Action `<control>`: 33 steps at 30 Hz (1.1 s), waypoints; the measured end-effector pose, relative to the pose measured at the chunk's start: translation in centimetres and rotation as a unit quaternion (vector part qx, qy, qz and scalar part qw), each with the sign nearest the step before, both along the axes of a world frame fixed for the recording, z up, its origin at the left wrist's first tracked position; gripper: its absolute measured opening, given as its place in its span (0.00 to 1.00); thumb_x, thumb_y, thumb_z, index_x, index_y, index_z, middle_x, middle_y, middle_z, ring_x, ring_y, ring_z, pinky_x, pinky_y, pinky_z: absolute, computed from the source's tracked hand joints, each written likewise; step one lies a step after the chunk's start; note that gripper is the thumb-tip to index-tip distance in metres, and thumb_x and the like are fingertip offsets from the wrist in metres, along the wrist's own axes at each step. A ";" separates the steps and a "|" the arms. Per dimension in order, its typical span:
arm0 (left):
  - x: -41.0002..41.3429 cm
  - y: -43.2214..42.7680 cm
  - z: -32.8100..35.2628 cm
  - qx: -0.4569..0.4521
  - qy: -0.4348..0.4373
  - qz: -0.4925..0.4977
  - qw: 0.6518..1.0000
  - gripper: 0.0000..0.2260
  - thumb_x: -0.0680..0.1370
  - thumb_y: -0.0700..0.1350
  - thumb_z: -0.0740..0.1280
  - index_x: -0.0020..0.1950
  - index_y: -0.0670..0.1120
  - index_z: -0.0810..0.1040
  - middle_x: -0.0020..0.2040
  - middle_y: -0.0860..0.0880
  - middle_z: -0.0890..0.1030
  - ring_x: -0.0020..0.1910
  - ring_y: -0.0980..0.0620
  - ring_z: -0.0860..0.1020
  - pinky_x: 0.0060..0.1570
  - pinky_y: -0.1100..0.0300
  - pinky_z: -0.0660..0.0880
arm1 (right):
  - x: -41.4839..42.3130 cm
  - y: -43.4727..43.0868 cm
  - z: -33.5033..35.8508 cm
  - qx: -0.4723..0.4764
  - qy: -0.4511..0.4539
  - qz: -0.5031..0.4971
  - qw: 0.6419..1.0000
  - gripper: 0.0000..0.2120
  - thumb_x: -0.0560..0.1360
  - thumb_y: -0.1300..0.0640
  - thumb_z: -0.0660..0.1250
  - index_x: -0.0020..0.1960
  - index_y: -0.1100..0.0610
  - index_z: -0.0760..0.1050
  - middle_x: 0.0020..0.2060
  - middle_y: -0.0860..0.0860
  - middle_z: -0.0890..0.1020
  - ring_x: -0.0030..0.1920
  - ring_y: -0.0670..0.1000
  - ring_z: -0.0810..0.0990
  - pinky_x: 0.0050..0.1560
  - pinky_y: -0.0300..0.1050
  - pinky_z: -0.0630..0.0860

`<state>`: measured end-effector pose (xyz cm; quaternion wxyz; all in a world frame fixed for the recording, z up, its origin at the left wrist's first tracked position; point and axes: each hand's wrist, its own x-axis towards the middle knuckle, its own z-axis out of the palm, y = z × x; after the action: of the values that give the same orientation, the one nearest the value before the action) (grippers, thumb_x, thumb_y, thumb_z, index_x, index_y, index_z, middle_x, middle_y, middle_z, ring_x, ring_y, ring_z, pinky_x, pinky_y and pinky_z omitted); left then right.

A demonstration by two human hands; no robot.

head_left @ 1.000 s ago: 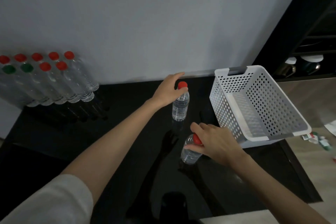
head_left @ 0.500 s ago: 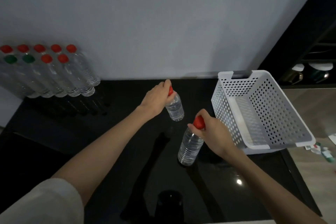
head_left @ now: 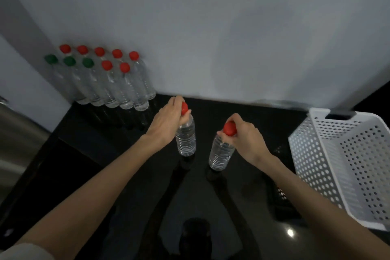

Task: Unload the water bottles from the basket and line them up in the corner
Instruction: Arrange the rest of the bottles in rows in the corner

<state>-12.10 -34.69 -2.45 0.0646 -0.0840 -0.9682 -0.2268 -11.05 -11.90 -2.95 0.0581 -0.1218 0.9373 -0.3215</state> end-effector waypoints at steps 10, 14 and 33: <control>-7.6 -10.6 -1.7 0.021 0.004 0.017 1.000 0.11 0.80 0.48 0.60 0.55 0.41 0.68 0.50 0.43 0.72 0.43 0.46 0.74 0.44 0.48 0.75 | -11.4 -12.4 -0.6 -0.047 -0.021 0.002 0.999 0.17 0.73 0.48 0.70 0.54 0.55 0.69 0.45 0.51 0.79 0.45 0.53 0.79 0.47 0.53 0.79; -10.0 -13.1 -2.5 0.033 0.023 0.008 0.999 0.09 0.80 0.46 0.61 0.53 0.41 0.69 0.48 0.44 0.71 0.40 0.50 0.71 0.41 0.51 0.73 | -15.5 -16.2 -1.2 -0.041 -0.003 0.005 0.999 0.16 0.73 0.50 0.71 0.54 0.56 0.68 0.45 0.52 0.79 0.45 0.53 0.78 0.45 0.48 0.76; -6.4 -15.2 -8.4 0.279 -0.010 0.097 0.955 0.19 0.79 0.46 0.64 0.70 0.52 0.67 0.54 0.53 0.74 0.49 0.60 0.77 0.47 0.68 0.75 | -18.2 -17.5 -5.5 -0.150 -0.028 -0.005 0.988 0.28 0.72 0.58 0.72 0.69 0.51 0.64 0.60 0.53 0.67 0.53 0.48 0.74 0.52 0.33 0.71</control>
<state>-18.47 -49.93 -10.86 0.0971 0.0336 -0.8706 -0.4811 -29.21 -29.35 -8.41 0.0634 -0.1151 0.8772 -0.4617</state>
